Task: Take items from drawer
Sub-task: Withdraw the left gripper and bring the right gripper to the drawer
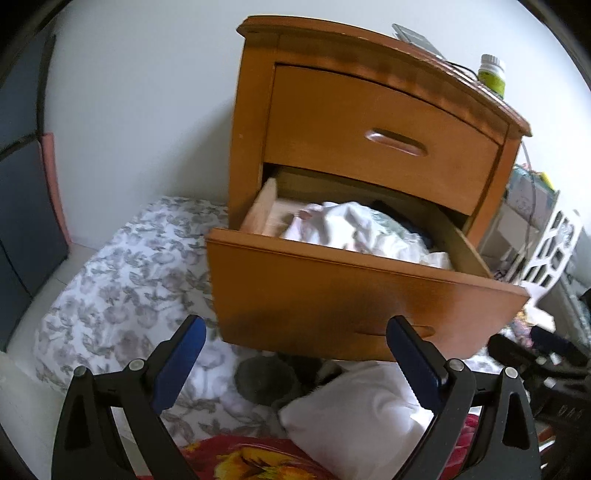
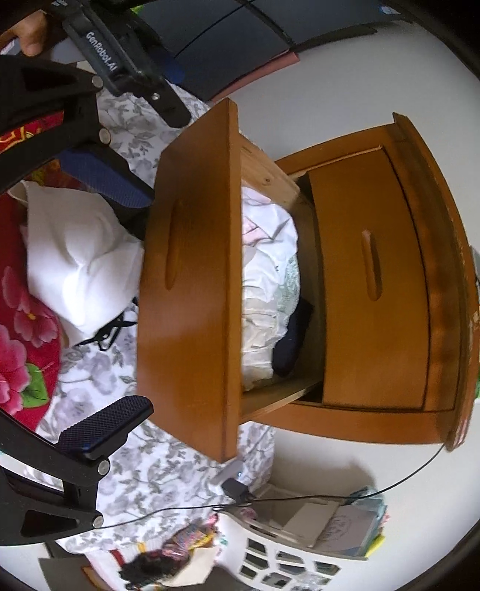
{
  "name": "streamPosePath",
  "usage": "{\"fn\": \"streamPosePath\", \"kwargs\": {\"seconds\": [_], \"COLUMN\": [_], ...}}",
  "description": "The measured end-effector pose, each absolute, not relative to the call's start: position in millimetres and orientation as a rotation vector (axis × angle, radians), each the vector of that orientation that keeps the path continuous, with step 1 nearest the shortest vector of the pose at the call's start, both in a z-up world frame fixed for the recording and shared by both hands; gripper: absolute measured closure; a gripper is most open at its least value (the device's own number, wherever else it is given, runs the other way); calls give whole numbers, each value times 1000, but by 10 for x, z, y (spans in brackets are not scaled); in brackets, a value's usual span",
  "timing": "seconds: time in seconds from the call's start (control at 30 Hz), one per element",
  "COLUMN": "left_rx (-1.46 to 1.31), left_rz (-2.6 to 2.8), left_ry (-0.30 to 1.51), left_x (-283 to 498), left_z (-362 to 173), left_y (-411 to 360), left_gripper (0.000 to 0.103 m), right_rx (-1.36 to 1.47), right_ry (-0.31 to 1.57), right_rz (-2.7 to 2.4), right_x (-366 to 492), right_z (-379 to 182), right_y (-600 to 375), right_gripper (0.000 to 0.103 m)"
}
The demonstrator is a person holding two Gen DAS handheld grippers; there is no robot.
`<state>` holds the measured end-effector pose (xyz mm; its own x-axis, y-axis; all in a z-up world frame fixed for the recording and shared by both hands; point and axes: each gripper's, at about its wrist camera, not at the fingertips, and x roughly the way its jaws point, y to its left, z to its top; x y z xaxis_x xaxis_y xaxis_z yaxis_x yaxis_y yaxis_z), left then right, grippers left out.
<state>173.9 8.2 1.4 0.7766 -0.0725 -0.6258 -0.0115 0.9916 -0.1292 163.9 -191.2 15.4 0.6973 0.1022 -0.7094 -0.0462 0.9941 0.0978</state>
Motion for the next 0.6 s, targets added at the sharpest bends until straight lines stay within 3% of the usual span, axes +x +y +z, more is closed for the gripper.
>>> {"fn": "streamPosePath", "kwargs": {"seconds": [0.6], "left_rx": [-189], "left_rz": [-29], "left_ry": [692], "left_x": [1887], "left_z": [-94], "left_y": [296], "left_gripper": [5], "right_rx": [43], "right_ry": [779], "right_rz": [218], "right_x": [2348], "right_z": [708], "right_y": [-1705], "right_gripper": [0]}}
